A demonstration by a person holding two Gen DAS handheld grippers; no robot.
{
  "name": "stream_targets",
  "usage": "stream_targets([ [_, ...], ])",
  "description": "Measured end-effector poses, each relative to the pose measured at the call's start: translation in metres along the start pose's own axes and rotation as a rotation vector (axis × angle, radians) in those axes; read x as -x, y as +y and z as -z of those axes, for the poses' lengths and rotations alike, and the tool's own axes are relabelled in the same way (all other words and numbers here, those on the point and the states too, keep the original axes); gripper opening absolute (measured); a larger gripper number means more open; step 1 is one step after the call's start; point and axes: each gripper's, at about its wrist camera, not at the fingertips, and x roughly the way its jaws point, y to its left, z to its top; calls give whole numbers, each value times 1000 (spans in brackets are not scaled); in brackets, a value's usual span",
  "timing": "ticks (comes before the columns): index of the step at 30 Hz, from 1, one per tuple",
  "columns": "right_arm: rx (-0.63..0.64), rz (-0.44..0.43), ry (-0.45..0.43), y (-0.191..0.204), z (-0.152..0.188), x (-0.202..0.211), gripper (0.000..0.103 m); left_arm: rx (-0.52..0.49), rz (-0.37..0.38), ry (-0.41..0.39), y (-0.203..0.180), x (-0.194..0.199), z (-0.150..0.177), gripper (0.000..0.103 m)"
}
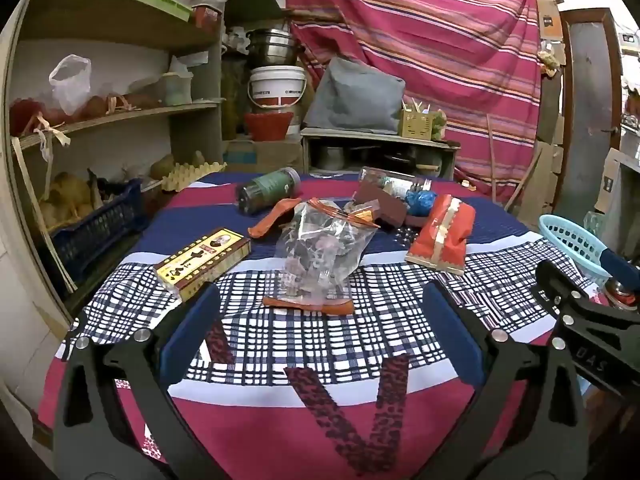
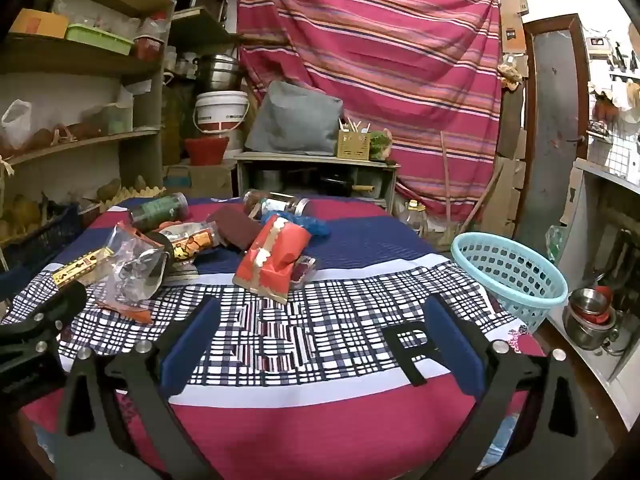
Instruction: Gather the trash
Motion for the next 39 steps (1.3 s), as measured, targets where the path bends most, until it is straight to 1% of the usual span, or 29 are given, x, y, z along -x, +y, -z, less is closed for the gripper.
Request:
stream_targets([
  [6,-12,-3,5,-4,1,-5,99,15,17,21,2,-1,-4,98],
  [7,-6,-2,-9,-6,1,-2,99,15,15,20,3,0,-3,98],
  [16,3,1,-21,-4,1,0,99,15,8,8,1,0,-1,98],
  [39,13,0,-19,-3,2,-1,99,16,-3,7,8,-1,-1,98],
])
